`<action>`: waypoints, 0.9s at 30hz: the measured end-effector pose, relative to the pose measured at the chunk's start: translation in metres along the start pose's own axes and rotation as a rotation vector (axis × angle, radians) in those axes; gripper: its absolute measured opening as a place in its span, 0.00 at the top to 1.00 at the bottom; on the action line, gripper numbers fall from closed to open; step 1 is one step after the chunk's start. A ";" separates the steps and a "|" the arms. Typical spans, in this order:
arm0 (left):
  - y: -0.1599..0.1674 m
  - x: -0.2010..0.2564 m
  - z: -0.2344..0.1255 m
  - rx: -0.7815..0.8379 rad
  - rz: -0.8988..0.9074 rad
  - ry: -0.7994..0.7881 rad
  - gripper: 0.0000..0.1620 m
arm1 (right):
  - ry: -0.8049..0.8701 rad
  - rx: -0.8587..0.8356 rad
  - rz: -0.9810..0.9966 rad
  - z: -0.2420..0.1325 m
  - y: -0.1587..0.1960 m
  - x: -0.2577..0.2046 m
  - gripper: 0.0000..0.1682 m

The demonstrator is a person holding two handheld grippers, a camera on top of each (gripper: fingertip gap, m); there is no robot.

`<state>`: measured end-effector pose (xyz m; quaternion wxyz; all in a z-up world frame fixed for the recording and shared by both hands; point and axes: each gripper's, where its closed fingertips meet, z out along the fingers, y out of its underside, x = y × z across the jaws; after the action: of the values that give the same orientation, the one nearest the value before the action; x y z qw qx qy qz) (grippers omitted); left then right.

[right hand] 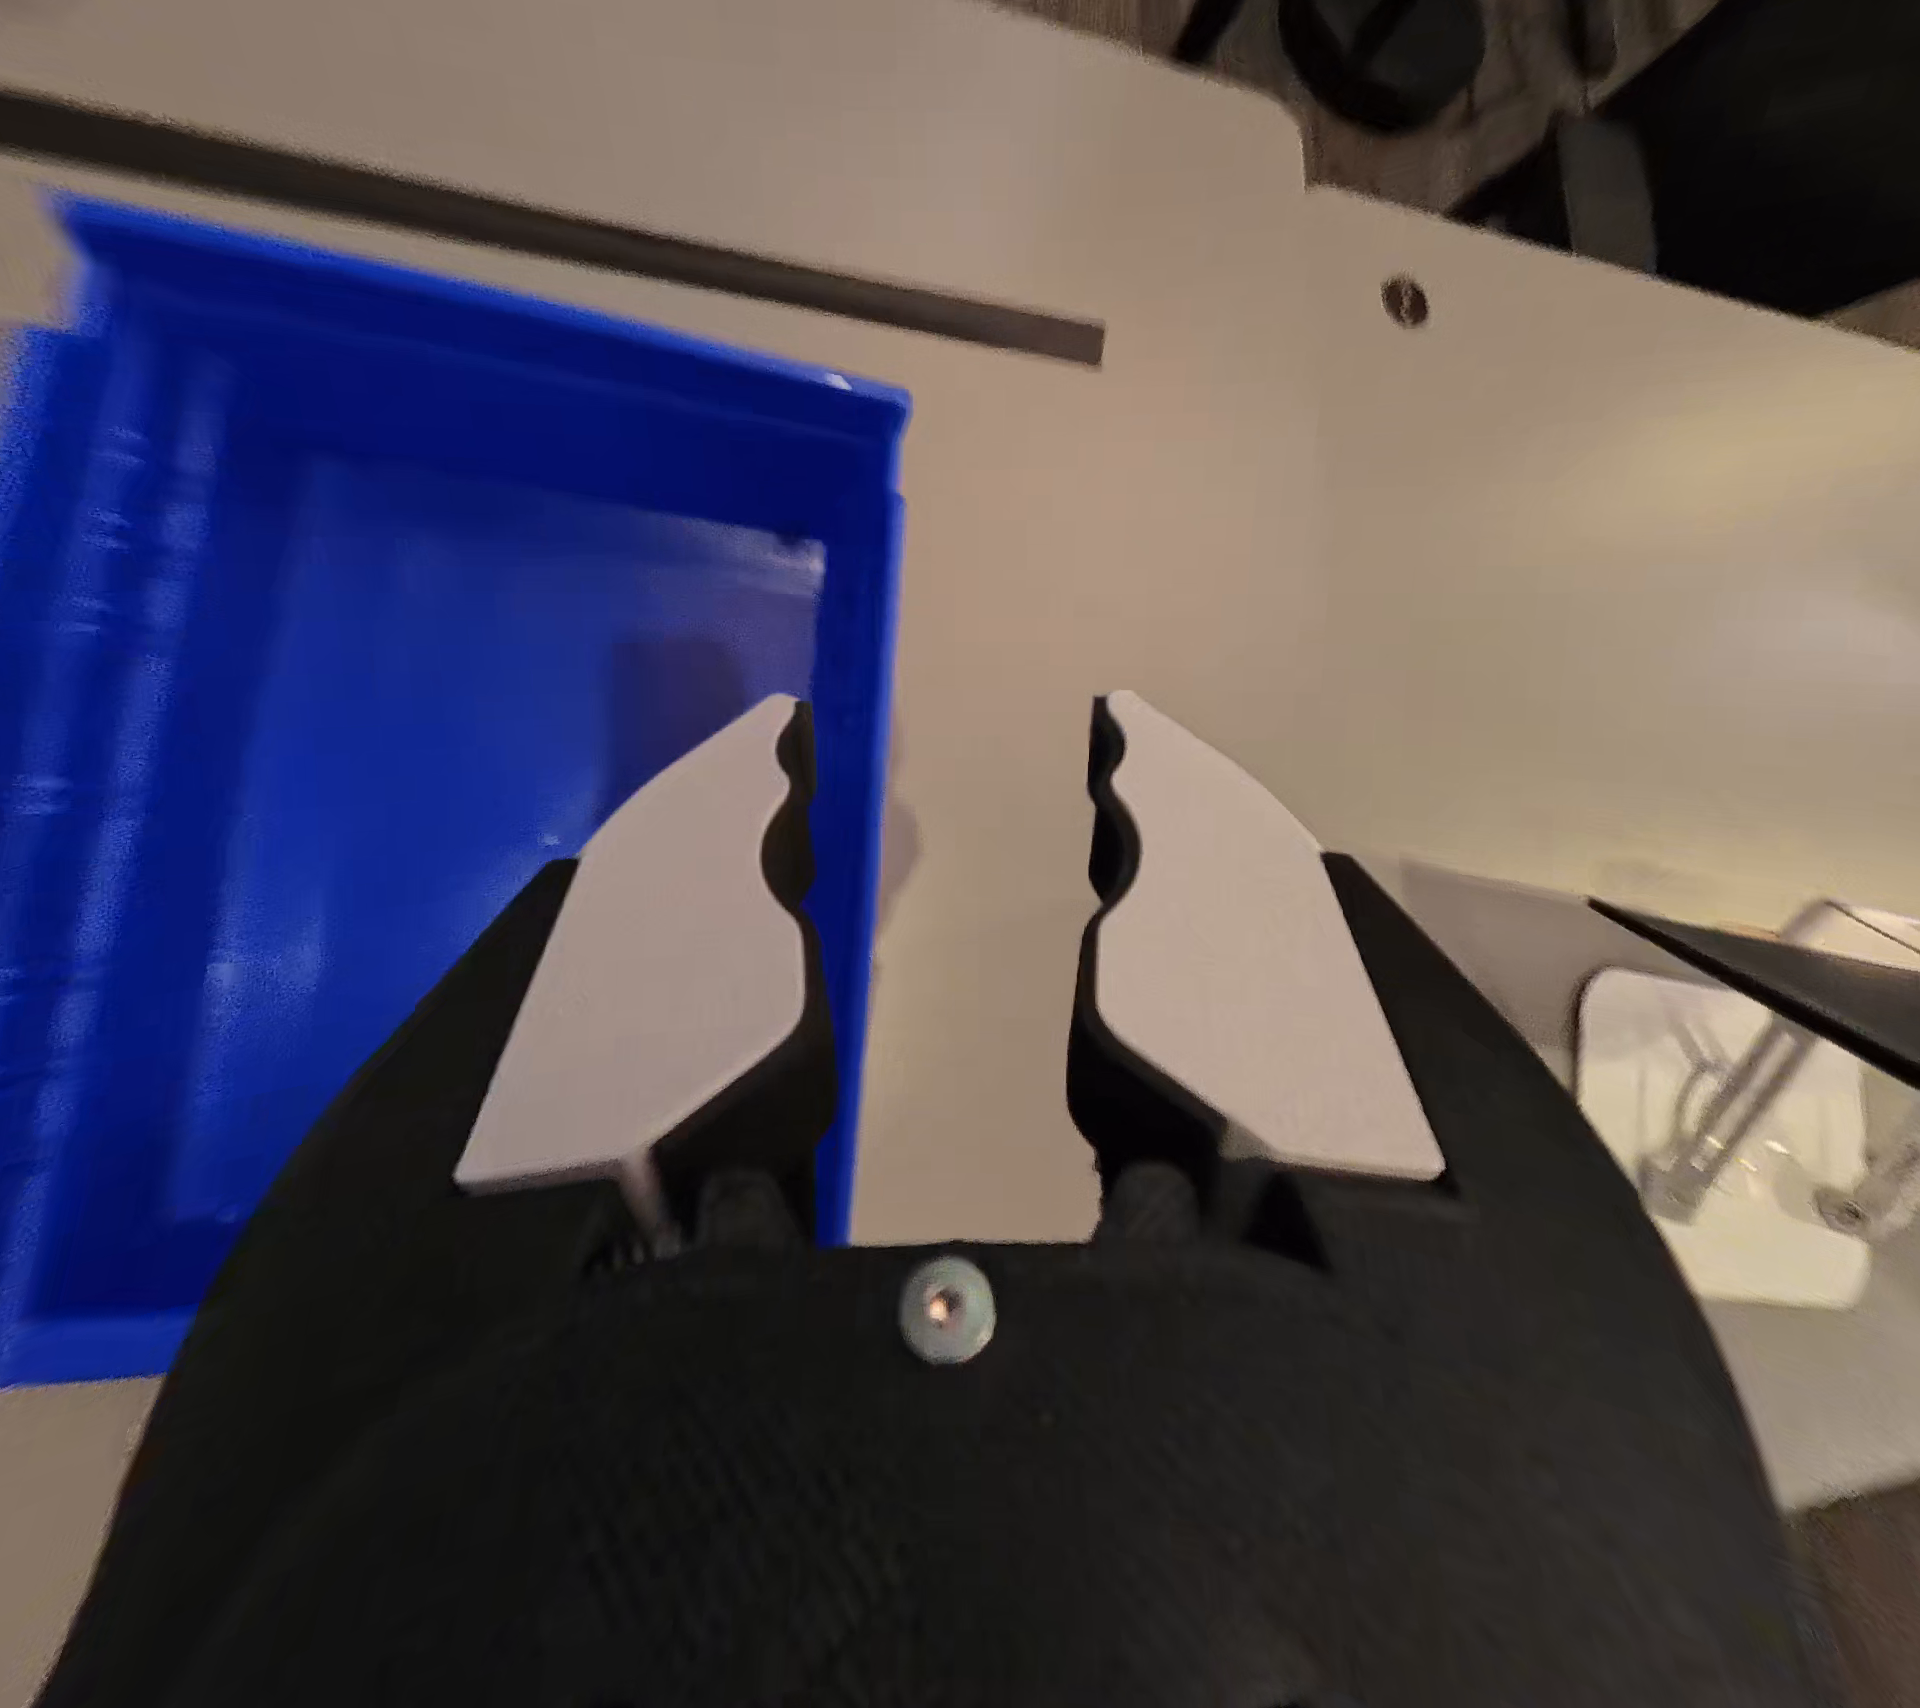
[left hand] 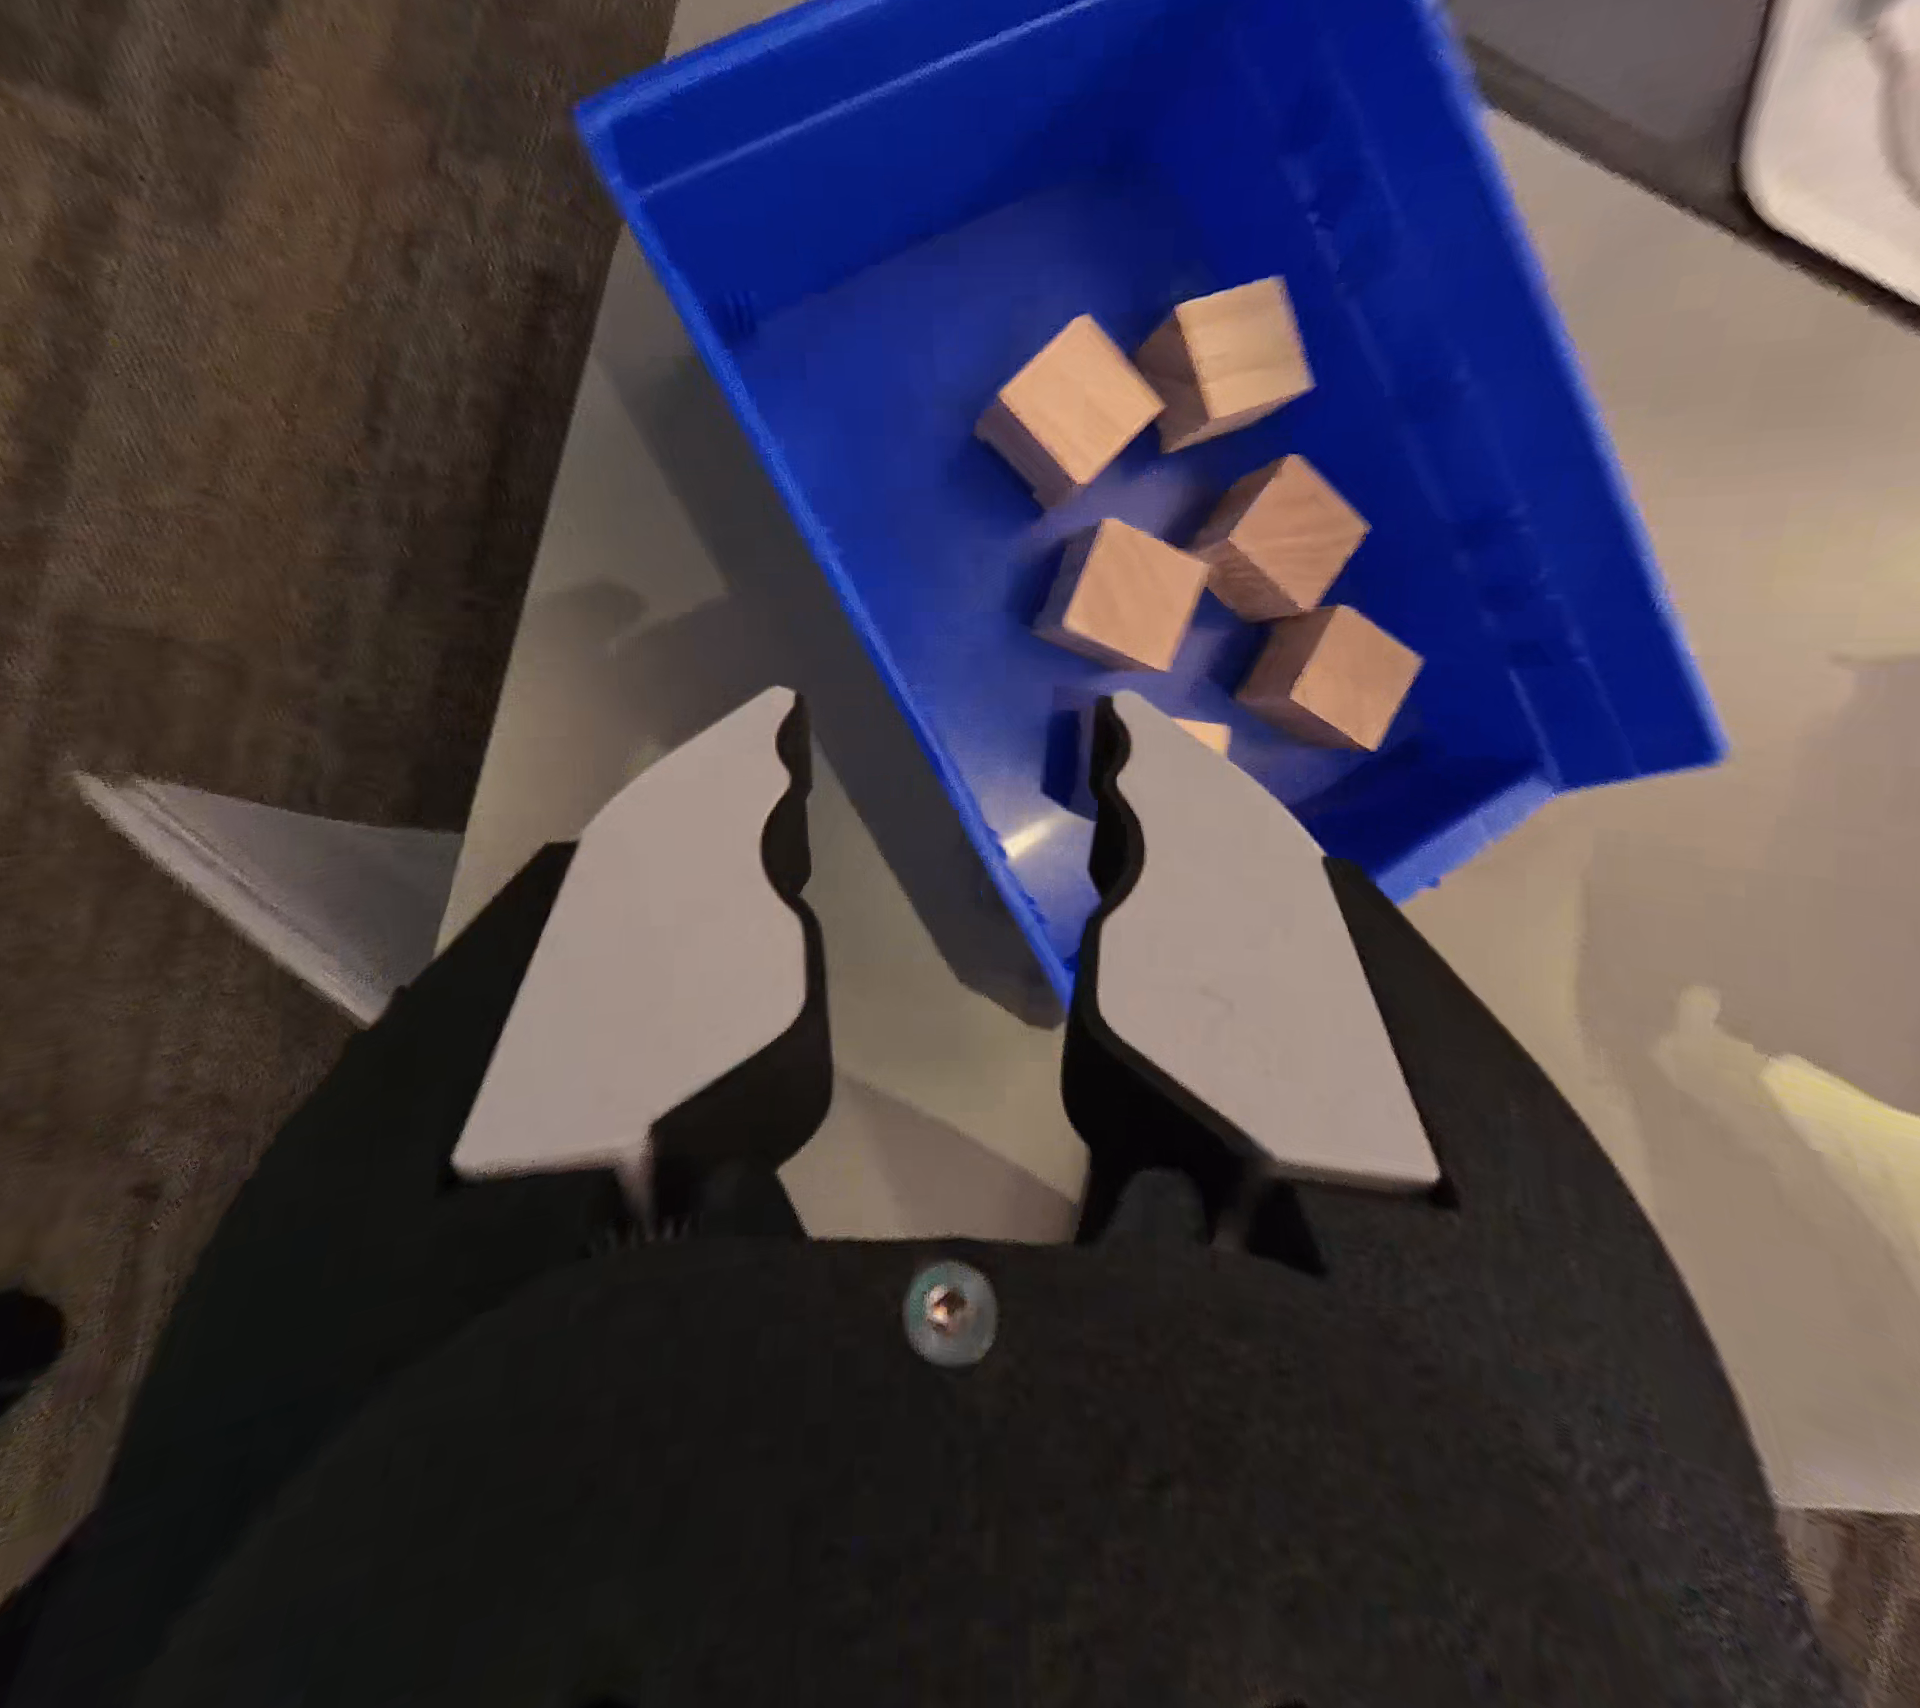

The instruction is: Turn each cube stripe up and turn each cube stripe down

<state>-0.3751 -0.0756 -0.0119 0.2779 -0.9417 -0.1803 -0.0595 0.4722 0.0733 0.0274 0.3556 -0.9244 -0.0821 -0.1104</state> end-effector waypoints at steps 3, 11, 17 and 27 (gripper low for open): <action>0.013 -0.019 0.028 -0.121 -0.058 -0.017 0.72 | -0.083 0.144 0.042 -0.040 -0.021 -0.023 0.69; 0.026 -0.022 0.062 -0.249 -0.160 0.048 0.81 | -0.182 0.243 -0.025 -0.083 -0.029 -0.079 0.69; 0.032 -0.013 0.073 -0.337 -0.090 -0.002 0.89 | -0.203 0.173 -0.078 -0.063 -0.021 -0.092 0.69; 0.007 0.008 0.097 -0.328 0.242 -0.162 0.85 | -0.194 0.113 -0.145 -0.049 -0.013 -0.099 0.69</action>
<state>-0.3642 -0.0256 -0.0956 0.1106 -0.9907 -0.0756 0.0218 0.3667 0.0421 0.0454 0.3887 -0.9009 -0.1887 -0.0410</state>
